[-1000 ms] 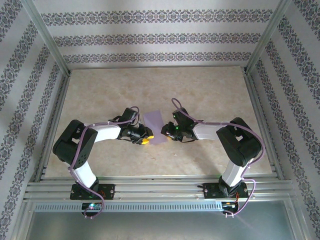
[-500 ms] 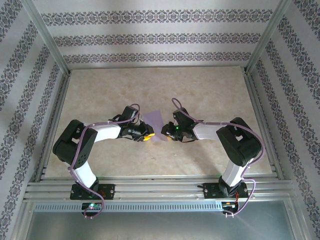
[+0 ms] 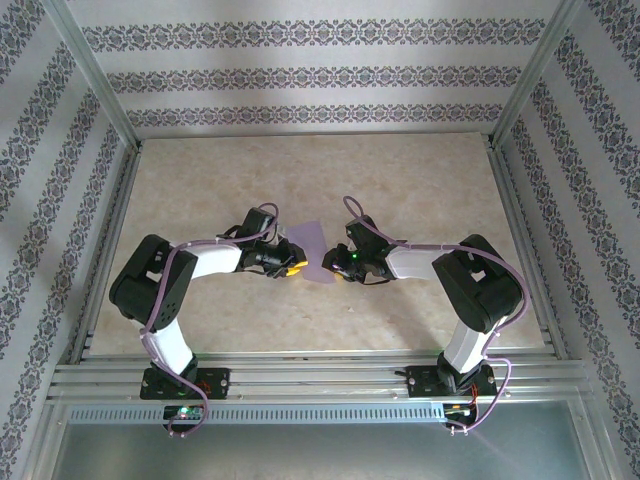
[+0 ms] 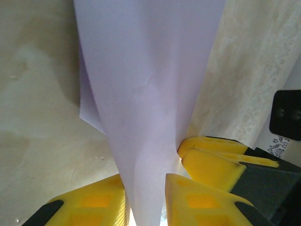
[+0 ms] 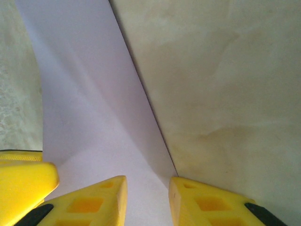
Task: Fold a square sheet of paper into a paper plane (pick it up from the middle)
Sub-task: Third fold the triangle at the center of the table.
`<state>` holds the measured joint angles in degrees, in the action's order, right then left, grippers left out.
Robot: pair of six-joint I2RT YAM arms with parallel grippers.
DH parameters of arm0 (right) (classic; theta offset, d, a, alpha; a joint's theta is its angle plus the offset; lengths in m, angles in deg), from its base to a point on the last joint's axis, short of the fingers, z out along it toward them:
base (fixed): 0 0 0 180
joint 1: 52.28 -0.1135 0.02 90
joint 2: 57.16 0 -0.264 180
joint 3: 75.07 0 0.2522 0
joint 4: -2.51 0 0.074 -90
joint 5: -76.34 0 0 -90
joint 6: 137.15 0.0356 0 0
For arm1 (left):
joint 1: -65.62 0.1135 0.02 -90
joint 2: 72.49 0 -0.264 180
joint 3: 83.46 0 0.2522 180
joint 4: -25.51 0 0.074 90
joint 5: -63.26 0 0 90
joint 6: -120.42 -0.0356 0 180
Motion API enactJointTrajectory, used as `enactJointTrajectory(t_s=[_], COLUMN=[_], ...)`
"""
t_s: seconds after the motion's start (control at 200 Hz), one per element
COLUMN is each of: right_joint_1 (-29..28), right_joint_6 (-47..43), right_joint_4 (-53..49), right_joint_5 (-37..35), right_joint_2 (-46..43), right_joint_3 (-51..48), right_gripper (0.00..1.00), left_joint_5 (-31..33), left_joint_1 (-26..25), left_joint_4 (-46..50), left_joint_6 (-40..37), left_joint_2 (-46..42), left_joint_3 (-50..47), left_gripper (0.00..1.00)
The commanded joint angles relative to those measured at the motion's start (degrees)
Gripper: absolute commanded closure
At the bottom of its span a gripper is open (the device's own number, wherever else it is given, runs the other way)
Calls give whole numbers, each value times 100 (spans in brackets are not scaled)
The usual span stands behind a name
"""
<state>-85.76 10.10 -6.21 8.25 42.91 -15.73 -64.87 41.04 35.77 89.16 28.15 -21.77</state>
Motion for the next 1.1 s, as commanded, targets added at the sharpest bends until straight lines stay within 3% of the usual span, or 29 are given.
enactJointTrajectory(t_s=[0.0,0.2,0.385,0.49,0.734,1.094], right_joint_1=[50,52,72,18,-751,-1776], right_joint_6=[-98,-573,-1732,-2778,-5229,-6647], right_joint_4=[-302,-152,-155,-42,171,909], right_joint_5=[-99,-158,-426,-501,-1344,-2486], right_joint_2=[217,-102,-849,-1269,-1764,-1107], right_joint_3=[-111,-18,149,21,-360,-410], right_gripper=[66,58,45,38,37,33], left_joint_5=[25,-181,-44,-80,-71,-106], left_joint_1=[84,101,109,111,104,107], left_joint_4=[-43,-67,288,212,445,516], left_joint_6=[-137,625,844,1020,1079,1183], left_joint_2=[69,-3,-143,-101,-63,17], left_joint_3=[146,191,253,218,344,427], left_gripper=[77,92,100,100,100,100])
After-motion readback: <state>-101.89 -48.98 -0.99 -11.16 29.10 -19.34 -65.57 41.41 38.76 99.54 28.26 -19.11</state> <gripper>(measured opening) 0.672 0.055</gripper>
